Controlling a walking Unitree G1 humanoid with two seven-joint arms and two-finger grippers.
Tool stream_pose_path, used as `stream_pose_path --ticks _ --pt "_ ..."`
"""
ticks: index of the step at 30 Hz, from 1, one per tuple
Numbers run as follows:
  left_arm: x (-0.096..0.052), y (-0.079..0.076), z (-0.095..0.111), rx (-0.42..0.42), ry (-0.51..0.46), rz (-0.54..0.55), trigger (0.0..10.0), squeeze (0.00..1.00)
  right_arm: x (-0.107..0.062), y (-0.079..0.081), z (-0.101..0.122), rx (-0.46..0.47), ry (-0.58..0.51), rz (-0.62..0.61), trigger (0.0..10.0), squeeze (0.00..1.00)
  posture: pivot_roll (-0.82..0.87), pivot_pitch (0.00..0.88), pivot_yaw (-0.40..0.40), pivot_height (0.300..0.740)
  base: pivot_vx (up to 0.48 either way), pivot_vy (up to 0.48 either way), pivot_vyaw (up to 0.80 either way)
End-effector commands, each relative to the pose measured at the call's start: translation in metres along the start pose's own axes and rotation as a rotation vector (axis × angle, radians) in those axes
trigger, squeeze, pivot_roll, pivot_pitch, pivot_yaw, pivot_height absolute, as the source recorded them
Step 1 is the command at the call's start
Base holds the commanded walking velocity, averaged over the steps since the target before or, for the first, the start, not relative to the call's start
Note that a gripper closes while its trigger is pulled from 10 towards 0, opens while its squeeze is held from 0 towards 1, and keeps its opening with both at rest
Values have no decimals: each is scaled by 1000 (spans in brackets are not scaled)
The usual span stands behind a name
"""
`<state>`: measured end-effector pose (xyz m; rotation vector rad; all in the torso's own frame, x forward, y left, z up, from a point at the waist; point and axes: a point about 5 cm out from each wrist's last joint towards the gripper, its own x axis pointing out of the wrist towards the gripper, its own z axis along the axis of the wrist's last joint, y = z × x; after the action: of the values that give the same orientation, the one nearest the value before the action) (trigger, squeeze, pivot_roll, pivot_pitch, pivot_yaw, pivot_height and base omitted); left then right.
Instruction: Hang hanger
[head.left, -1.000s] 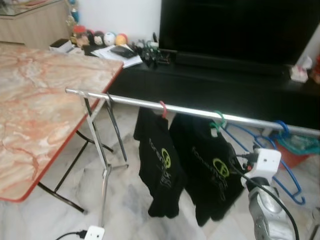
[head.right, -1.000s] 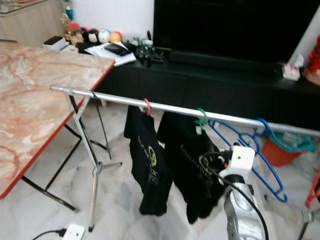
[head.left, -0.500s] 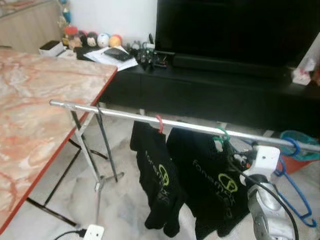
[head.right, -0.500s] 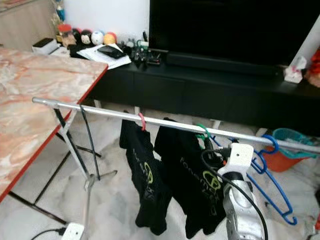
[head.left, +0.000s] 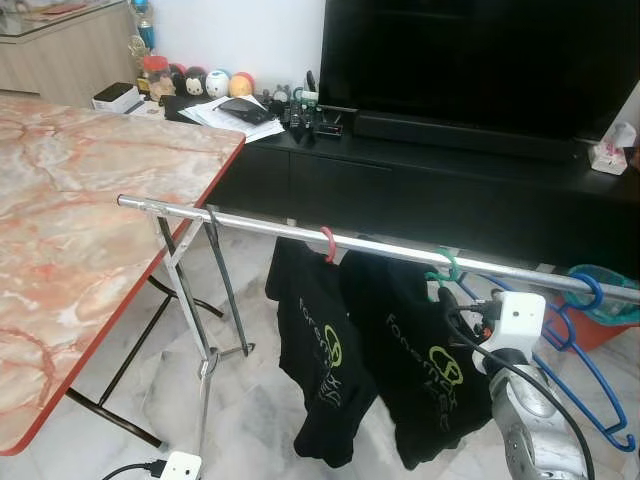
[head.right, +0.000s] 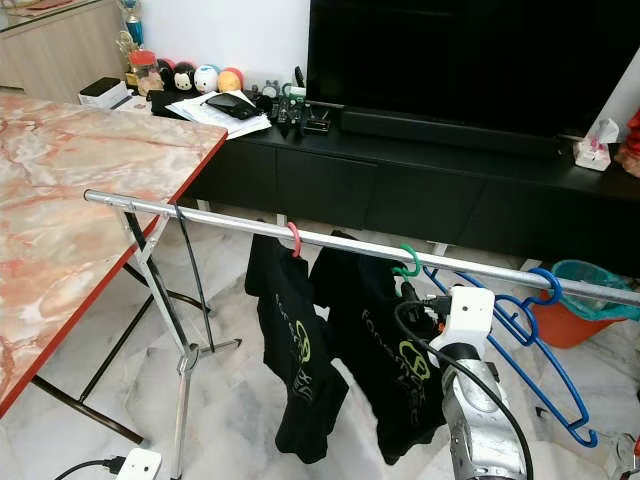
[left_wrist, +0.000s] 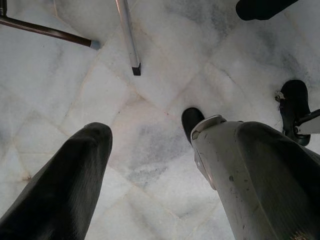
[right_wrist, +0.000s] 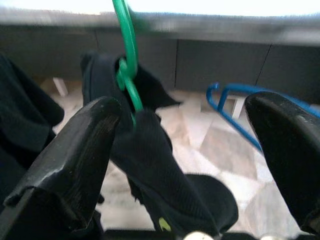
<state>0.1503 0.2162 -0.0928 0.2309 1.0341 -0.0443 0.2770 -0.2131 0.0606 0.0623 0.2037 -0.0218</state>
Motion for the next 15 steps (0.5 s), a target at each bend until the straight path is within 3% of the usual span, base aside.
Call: stream_pose_path --ticks 1,5,15 --pt "0 -2 -4 2 24 -4 10000 0 1 1 -6 -3 51 31 10000 0 -102 0 -58 740 0 0 0" --pt "0 -2 -4 5 24 -2 10000 0 0 3 -19 -15 120 86 10000 0 -100 0 -57 740 0 0 0" --pt "0 -1 -3 4 17 4 10000 0 10 -6 -30 -2 146 123 10000 0 -93 0 -56 740 0 0 0"
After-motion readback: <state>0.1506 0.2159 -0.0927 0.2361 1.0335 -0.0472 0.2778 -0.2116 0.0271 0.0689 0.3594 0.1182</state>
